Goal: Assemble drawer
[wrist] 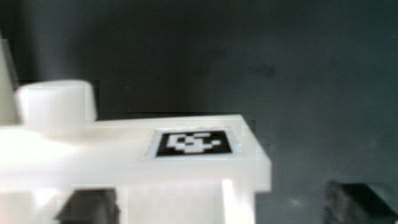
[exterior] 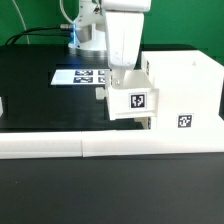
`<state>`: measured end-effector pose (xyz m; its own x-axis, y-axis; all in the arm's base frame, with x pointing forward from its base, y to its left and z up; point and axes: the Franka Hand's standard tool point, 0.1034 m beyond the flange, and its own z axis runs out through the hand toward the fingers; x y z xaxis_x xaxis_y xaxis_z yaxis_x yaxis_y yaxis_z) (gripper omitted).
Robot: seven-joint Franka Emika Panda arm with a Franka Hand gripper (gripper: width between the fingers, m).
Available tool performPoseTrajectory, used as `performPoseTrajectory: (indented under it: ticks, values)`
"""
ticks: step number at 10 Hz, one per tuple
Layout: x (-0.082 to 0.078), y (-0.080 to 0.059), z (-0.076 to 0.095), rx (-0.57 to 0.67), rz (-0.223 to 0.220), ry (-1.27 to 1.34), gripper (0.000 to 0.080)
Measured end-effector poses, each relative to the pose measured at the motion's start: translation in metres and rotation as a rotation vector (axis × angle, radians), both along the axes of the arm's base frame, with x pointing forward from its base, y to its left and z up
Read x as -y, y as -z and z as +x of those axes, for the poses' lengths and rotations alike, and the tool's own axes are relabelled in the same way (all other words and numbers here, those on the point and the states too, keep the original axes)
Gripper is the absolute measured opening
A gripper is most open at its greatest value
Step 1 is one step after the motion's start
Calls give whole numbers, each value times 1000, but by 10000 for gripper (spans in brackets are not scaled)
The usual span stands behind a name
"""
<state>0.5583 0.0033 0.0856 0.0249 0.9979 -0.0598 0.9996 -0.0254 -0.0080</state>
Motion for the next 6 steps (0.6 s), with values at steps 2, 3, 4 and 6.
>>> performPoseTrajectory:
  ticks: [2,3,4,6]
  values:
    - [19,-20,-3,-12,-13,-23,643]
    - [38,-29,-9,-24,-19,-36,643]
    - [55,-30,-15,-28,-18,-77,649]
    - [71,-27,-22,-43,-13,-81,649]
